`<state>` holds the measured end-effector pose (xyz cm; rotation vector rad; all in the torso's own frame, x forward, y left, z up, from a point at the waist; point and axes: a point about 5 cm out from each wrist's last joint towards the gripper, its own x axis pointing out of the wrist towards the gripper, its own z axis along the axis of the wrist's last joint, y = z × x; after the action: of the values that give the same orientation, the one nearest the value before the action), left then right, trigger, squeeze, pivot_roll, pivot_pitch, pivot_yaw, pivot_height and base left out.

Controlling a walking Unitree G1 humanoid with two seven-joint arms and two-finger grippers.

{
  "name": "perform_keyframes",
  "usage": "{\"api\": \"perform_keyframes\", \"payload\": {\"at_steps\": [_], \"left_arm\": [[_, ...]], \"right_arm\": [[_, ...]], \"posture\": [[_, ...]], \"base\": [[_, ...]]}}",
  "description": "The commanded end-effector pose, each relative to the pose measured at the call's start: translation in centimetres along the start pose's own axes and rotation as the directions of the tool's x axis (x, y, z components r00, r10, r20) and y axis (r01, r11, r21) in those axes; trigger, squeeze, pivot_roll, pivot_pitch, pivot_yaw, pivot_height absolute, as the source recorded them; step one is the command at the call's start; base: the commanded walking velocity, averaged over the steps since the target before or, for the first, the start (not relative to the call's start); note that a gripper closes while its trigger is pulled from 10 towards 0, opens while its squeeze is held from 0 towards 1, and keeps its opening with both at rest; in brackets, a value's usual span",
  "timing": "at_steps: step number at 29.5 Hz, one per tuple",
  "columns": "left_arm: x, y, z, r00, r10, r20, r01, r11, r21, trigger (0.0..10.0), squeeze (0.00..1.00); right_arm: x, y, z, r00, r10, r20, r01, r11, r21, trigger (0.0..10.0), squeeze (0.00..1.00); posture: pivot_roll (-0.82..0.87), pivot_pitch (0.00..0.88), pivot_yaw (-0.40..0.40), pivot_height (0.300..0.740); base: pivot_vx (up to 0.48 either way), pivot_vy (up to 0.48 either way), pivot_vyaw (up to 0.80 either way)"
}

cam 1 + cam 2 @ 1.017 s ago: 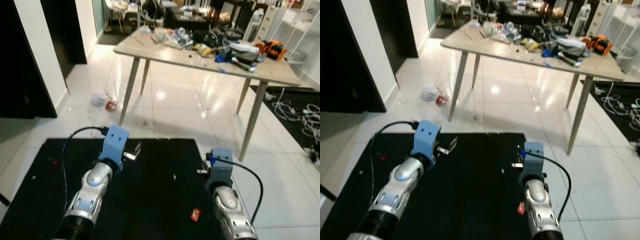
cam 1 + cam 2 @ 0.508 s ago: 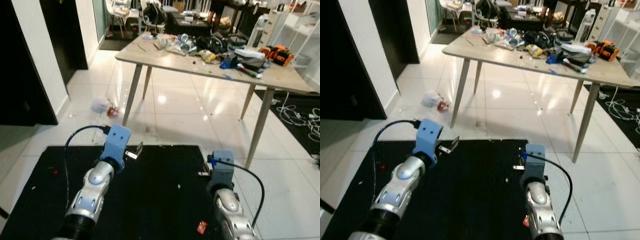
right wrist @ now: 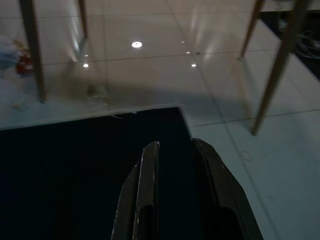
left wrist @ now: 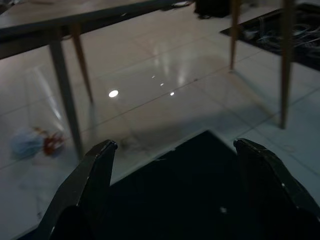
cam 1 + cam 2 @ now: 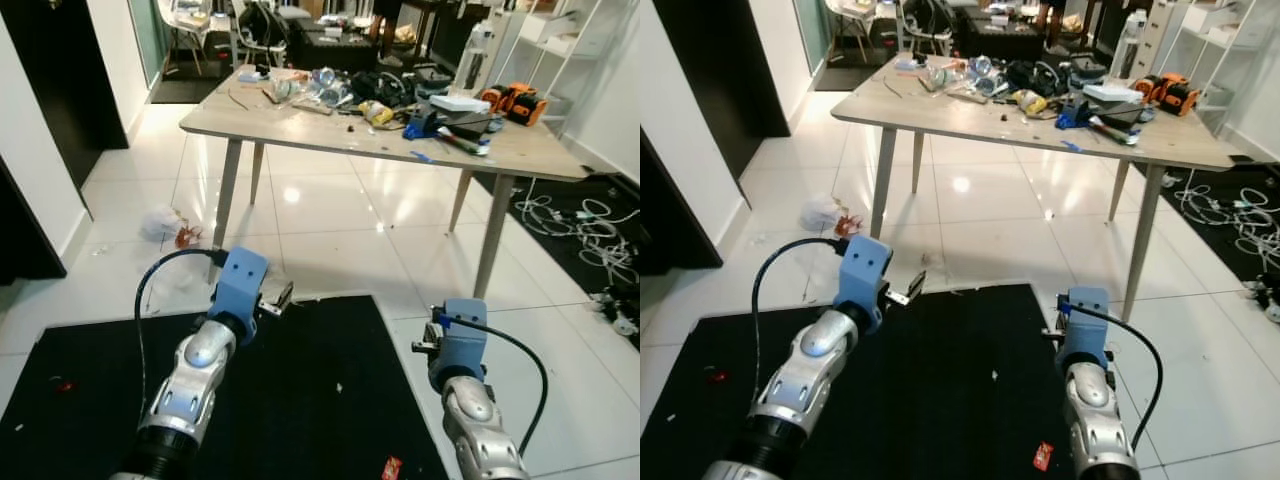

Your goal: Picking trash to rubbish bin

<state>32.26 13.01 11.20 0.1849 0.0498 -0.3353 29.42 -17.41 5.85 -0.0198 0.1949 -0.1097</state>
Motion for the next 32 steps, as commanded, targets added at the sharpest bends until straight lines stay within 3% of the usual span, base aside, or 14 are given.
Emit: {"api": "perform_keyframes", "payload": {"at_steps": [1, 32], "left_arm": [[-0.01, -0.24, -0.19, 1.0, -0.006, -0.012, 0.006, 1.0, -0.001, 10.0, 0.0], [0.11, -0.57, -0.22, 1.0, -0.02, -0.014, 0.02, 1.0, -0.002, 10.0, 0.0]], "right_arm": [[-0.1, -0.62, -0.46, 1.0, -0.019, -0.02, 0.019, 1.0, -0.004, 10.0, 0.0], [-0.24, -1.02, -0.52, 0.999, -0.038, -0.027, 0.039, 0.999, 0.014, 10.0, 0.0]], "posture": [[-0.07, 0.063, -0.014, 0.74], [-0.08, 0.07, -0.01, 0.74]], "base": [[0.379, 0.0, 0.0], [0.368, 0.0, 0.0]]}}
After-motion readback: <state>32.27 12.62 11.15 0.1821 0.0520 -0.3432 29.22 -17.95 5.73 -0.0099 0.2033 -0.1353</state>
